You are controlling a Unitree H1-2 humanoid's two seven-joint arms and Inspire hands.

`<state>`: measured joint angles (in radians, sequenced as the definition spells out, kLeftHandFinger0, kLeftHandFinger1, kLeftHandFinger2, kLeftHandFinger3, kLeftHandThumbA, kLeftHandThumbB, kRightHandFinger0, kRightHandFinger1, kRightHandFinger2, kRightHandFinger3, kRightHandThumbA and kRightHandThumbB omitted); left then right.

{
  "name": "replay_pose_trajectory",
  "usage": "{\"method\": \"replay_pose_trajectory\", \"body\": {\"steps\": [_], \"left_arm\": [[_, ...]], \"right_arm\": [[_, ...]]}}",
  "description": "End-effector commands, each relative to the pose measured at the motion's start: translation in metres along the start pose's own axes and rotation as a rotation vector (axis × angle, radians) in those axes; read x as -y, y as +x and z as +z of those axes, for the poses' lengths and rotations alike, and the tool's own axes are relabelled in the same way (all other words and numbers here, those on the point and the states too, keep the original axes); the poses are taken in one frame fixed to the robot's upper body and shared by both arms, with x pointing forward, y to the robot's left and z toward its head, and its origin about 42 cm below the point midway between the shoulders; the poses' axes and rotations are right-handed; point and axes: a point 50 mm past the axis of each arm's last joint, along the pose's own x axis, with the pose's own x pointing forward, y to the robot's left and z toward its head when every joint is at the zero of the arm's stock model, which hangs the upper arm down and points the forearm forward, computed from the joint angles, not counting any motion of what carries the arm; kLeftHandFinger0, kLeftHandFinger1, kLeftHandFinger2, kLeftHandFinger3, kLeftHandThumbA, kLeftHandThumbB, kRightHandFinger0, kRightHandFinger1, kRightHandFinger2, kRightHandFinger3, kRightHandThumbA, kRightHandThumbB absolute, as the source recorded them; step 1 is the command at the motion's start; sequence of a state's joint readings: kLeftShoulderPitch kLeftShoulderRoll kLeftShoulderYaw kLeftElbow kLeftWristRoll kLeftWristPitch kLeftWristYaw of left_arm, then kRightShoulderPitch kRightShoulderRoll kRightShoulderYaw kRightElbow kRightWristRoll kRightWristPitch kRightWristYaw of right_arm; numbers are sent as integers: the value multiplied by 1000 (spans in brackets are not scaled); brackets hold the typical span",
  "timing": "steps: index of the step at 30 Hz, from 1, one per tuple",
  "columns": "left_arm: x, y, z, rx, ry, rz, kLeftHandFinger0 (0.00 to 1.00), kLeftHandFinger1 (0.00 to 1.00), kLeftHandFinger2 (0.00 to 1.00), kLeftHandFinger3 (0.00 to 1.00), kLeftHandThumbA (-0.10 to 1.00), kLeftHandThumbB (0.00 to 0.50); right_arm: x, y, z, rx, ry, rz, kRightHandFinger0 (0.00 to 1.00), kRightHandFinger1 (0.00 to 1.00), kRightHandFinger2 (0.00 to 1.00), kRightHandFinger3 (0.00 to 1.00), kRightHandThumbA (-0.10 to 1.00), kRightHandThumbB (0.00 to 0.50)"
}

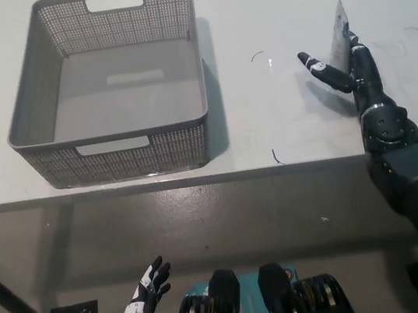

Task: Use the right hand to pick up a shampoo and place it into a container on the left side

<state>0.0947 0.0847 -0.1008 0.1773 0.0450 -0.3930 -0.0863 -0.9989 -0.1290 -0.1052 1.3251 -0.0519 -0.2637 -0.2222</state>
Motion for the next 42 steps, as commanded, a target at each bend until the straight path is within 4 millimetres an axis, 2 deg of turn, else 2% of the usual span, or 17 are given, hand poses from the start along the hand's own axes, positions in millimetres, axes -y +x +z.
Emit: {"method": "replay_pose_trajectory", "body": {"steps": [1, 2, 3, 4, 5, 6, 7, 8, 9, 11, 15, 20, 28, 32, 35, 39, 42], "left_arm": [[-3, 2, 8, 56, -4, -1, 1000, 1000, 1000, 1000, 1000, 77], [-3, 2, 8, 56, -5, 1, 1000, 1000, 1000, 1000, 1000, 74], [-3, 2, 8, 56, -3, 1, 1000, 1000, 1000, 1000, 1000, 72], [-3, 3, 8, 57, 0, 1, 1000, 1000, 1000, 1000, 1000, 71], [-4, 4, 8, 57, 0, 1, 1000, 1000, 1000, 1000, 1000, 71], [-4, 3, 9, 54, 2, 2, 1000, 1000, 1000, 1000, 1000, 70], [-4, 5, 9, 58, 5, 0, 1000, 1000, 1000, 1000, 1000, 64], [-4, 6, 9, 61, 6, 0, 1000, 1000, 1000, 1000, 1000, 72], [-5, 7, 9, 63, 9, 2, 1000, 1000, 1000, 1000, 1000, 71], [-6, 8, 10, 68, 12, 4, 1000, 1000, 1000, 1000, 1000, 74], [-6, 9, 11, 67, 10, 8, 1000, 1000, 1000, 1000, 1000, 75], [-6, 10, 9, 66, 3, 8, 1000, 1000, 1000, 1000, 1000, 62], [-7, 13, 11, 64, -5, 11, 1000, 1000, 1000, 1000, 1000, 74], [-7, 14, 11, 57, -23, 13, 1000, 1000, 1000, 1000, 1000, 76], [-7, 14, 11, 61, -18, 13, 1000, 1000, 1000, 1000, 1000, 74], [-7, 16, 12, 67, -13, 14, 1000, 1000, 1000, 1000, 1000, 70], [-8, 17, 10, 67, -11, 16, 1000, 1000, 1000, 1000, 1000, 70]], "right_arm": [[2, 16, 43, 79, 74, -29, 1000, 1000, 1000, 1000, 826, 356], [2, 17, 43, 46, 131, -39, 1000, 1000, 1000, 1000, 759, 356], [3, 18, 43, 29, 154, -48, 1000, 1000, 1000, 1000, 676, 322], [5, 19, 45, 2, 163, -100, 1000, 1000, 1000, 1000, 508, 263], [6, 20, 46, -2, 156, -117, 907, 903, 954, 1000, 469, 287], [7, 20, 47, -17, 152, -149, 568, 627, 717, 818, 328, 276], [8, 20, 48, -17, 188, -198, 173, 293, 373, 303, -72, 257], [10, 20, 49, -6, 188, -206, 35, 111, 208, 167, -94, 215], [10, 20, 50, 15, 223, -208, 1, 15, 275, 199, -100, 187], [9, 20, 52, 41, 231, -202, 0, 103, 516, 410, -100, 159], [8, 19, 54, 60, 248, -212, 0, 278, 666, 569, -100, 145], [10, 20, 57, 63, 260, -226, 0, 308, 706, 673, -100, 119], [5, 25, 81, 121, 306, -230, 3, 344, 736, 717, -100, 136], [-10, 25, 113, 211, 315, -206, 42, 353, 730, 748, -100, 132], [-25, 23, 142, 310, 356, -149, 4, 312, 688, 741, -100, 114], [-45, 9, 180, 490, 355, -60, 0, 270, 678, 745, -100, 93], [-61, -7, 205, 591, 351, -11, 0, 246, 671, 748, -100, 106]]}}
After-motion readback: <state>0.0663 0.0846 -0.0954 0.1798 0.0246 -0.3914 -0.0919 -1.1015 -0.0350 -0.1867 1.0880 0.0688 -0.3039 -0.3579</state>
